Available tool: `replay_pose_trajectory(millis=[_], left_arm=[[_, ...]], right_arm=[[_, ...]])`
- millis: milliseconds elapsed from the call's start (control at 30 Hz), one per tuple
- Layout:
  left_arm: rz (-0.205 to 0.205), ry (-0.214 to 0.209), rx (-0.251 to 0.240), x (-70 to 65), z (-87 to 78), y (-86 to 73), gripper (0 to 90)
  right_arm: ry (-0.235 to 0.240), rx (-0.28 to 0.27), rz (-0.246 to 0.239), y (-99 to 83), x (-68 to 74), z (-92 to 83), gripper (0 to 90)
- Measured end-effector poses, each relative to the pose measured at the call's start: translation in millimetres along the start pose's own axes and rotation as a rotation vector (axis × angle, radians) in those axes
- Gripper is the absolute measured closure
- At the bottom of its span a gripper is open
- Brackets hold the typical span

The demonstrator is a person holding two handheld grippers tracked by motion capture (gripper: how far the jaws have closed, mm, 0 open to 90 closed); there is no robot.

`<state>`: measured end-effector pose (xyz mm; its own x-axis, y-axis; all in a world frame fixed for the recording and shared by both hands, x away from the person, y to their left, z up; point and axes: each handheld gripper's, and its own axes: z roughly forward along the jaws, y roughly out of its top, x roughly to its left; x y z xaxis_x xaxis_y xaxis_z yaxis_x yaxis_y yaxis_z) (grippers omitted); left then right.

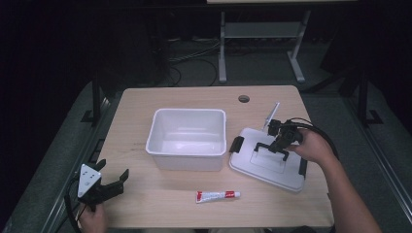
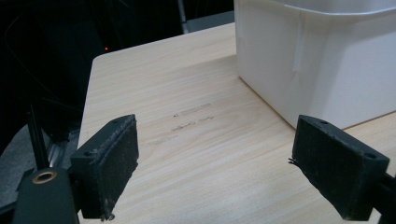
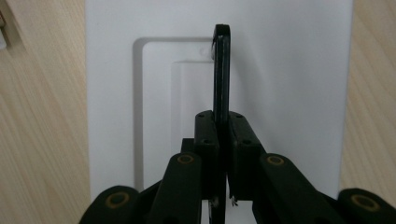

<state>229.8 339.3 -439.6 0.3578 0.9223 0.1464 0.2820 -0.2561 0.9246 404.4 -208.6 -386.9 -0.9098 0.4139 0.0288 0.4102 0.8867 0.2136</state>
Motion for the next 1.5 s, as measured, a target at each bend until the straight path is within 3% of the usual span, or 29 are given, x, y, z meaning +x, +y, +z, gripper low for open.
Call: replay_pose_trajectory(millis=[400,900,1500], left_arm=[[0.009,-0.003,0.002,-1.6,1.1,0.7,13.9],[0.011,-0.002,0.004,-2.5,0.9,1.0,14.0],[0.009,0.002,0.001,-1.6,0.0,0.8,13.9]], right_arm=[[0.001,-0.048,-0.001,-3.8,12.3,-8.9,67.9],[-0.029,-0.117,-0.064,-1.3,48.6,-25.4,57.0],[-0.007,-0.102,-0.15,13.2,86.1,-15.4,53.7]])
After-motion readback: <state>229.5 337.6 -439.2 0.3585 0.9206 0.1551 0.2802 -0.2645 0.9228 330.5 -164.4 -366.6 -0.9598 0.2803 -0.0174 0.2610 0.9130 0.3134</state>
